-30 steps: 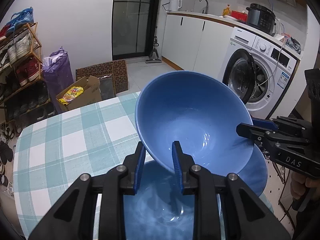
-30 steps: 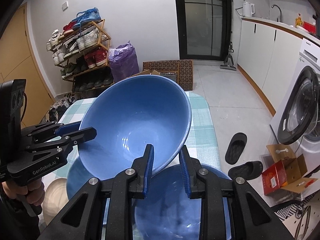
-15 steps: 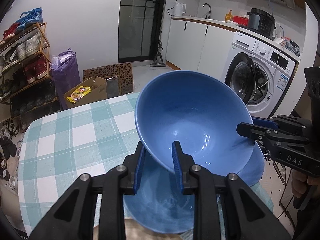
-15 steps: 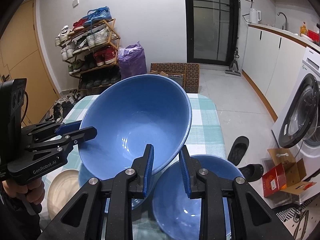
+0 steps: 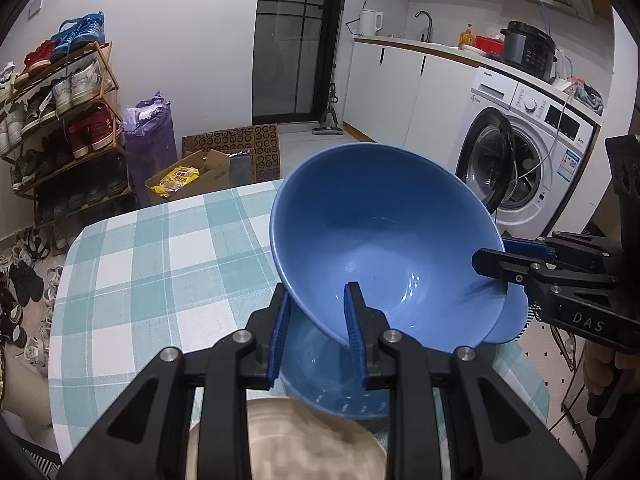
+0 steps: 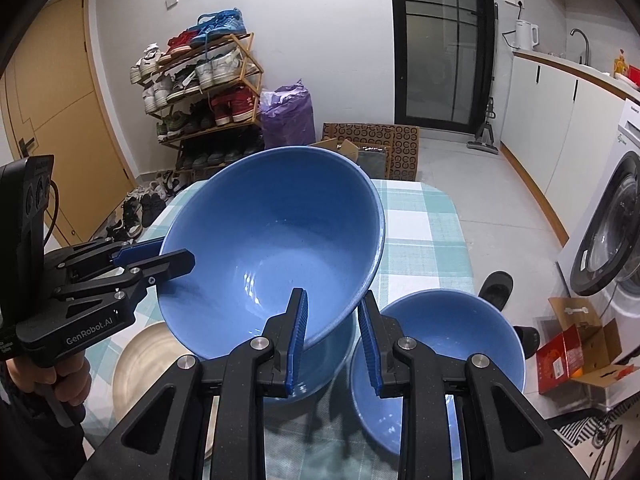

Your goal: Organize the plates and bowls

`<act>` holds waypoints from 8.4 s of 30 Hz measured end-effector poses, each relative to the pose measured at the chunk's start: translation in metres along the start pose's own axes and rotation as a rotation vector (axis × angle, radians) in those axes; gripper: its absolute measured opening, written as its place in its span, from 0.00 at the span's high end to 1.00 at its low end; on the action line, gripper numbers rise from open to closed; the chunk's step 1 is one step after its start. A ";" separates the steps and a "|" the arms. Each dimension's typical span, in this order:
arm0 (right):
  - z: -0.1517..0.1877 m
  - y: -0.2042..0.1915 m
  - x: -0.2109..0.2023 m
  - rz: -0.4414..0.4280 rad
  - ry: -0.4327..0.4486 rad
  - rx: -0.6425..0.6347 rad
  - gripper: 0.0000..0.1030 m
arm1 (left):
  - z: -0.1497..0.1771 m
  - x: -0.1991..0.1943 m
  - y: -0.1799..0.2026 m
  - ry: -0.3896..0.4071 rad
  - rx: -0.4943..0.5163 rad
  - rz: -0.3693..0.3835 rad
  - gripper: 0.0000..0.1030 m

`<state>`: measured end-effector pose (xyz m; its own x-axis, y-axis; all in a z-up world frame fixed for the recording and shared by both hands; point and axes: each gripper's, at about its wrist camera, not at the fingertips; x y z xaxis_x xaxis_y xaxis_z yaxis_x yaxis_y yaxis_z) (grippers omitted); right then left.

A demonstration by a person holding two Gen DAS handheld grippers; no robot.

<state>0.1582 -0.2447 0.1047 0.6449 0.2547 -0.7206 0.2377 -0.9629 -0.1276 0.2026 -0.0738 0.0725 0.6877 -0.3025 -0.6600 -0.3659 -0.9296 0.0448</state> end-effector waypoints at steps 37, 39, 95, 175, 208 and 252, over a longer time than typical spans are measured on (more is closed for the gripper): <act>0.031 -0.009 0.048 -0.005 -0.143 -0.023 0.74 | 0.042 0.022 0.000 -0.114 0.002 -0.018 0.75; 0.033 -0.009 0.050 -0.005 -0.150 -0.024 0.74 | 0.042 0.023 -0.001 -0.118 0.002 -0.020 0.75; 0.049 -0.015 0.065 -0.022 -0.230 -0.076 0.24 | 0.049 0.027 -0.005 -0.144 0.001 -0.026 0.48; 0.090 0.159 0.010 0.074 0.023 0.481 0.01 | -0.044 0.114 0.128 -0.153 0.262 0.160 0.07; 0.098 0.152 0.034 0.026 -0.038 0.459 0.35 | -0.038 0.157 0.151 -0.314 0.342 0.183 0.51; 0.105 0.176 0.015 0.132 -0.039 0.469 0.58 | -0.016 0.149 0.173 -0.349 0.402 0.200 0.66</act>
<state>0.1337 -0.4199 0.0002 0.6175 0.1331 -0.7752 -0.2031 -0.9252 -0.3206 0.2522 -0.2831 -0.0061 0.3579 -0.3131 -0.8797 -0.7246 -0.6873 -0.0502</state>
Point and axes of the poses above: each gripper's, at about its wrist camera, not at the fingertips, and x roughly the way its jaws point, y to its right, z to its underside, and after that the axes turned 6 degrees about x, right-handed
